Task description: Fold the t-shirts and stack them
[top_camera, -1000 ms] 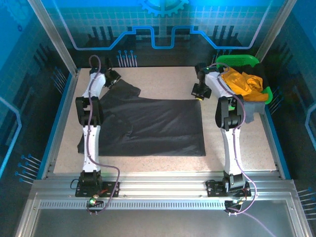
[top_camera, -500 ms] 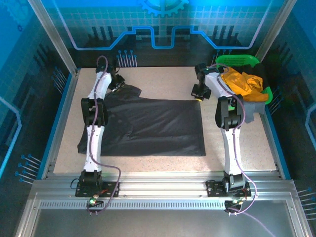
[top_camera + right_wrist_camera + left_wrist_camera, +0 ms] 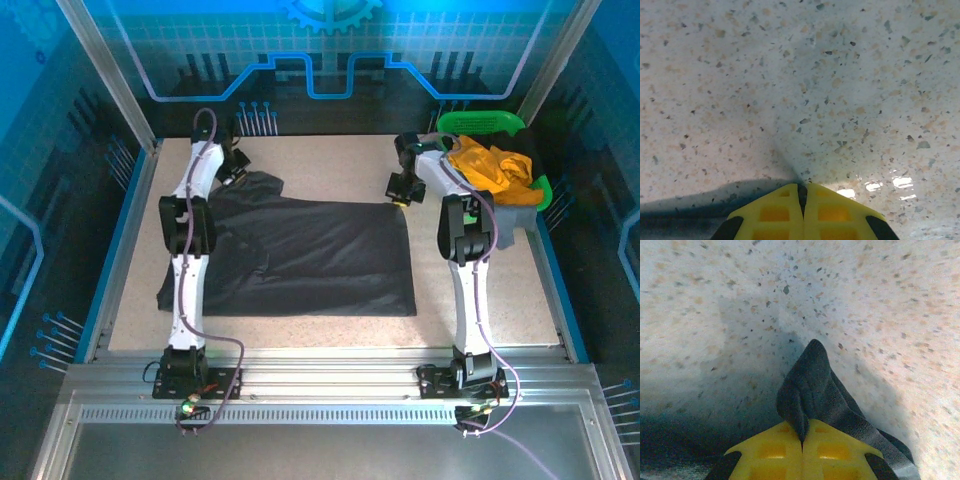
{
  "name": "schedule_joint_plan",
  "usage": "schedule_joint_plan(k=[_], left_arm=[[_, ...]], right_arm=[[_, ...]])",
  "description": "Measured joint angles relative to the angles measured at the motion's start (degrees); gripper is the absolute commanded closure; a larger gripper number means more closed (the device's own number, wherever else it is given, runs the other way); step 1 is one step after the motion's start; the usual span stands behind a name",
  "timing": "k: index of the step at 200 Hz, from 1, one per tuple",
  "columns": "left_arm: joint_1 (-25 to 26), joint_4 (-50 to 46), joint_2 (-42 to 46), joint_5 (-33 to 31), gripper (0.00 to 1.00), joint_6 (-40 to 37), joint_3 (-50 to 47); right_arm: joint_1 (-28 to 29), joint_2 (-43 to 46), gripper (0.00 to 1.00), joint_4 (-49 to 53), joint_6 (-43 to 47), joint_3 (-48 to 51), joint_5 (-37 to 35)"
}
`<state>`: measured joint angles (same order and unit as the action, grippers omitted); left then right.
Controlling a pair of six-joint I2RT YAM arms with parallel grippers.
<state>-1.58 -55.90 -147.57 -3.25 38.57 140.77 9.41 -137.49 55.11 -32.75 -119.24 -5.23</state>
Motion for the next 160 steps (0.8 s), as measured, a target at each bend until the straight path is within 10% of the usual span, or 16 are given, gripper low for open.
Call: schedule_joint_plan(k=[77,160], left_arm=[[-0.31,18.78,42.88,-0.22,1.0,2.03,-48.81],[-2.91,18.95,74.82,-6.54,1.0,5.7,-83.36]], right_arm=[[0.17,12.57,1.0,-7.06,5.01,10.84,0.92],[3.3,29.14,1.0,-14.69,6.08,35.3,-1.03]])
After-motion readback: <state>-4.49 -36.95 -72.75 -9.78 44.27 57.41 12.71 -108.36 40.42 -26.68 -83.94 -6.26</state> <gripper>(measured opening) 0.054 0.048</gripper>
